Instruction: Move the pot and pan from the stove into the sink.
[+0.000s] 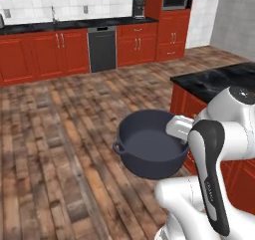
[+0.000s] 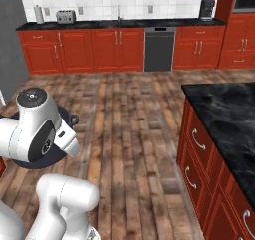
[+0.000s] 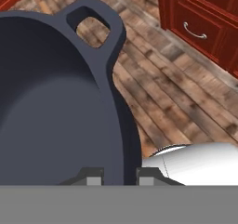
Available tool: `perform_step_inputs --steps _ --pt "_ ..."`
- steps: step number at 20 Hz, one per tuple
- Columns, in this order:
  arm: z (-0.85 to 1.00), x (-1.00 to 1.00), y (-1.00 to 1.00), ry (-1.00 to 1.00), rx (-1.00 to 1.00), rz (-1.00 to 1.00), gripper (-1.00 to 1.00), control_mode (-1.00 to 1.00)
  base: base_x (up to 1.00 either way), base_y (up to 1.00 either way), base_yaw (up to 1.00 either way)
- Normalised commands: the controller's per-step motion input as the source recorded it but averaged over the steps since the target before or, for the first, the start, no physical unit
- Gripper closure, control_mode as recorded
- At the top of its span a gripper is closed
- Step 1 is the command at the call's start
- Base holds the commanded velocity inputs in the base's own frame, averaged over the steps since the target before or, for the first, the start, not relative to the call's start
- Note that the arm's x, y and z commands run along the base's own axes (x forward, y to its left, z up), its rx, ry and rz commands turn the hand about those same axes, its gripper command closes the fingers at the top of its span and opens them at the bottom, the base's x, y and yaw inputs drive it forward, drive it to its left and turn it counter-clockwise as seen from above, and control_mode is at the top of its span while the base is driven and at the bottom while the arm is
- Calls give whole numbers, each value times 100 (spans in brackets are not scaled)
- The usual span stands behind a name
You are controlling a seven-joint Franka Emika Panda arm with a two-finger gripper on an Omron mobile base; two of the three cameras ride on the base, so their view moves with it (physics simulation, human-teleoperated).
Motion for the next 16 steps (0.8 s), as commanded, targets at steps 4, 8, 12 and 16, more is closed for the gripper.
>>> perform_step_inputs --steps 4,8,12,16 --pt "0 0 0 0 0 0 100 100 0 -3 8" --pt "0 0 0 0 0 0 100 100 16 -3 1" --pt "0 0 0 0 0 0 100 100 64 -1 4" --pt "0 0 0 0 0 0 100 100 88 0 6"
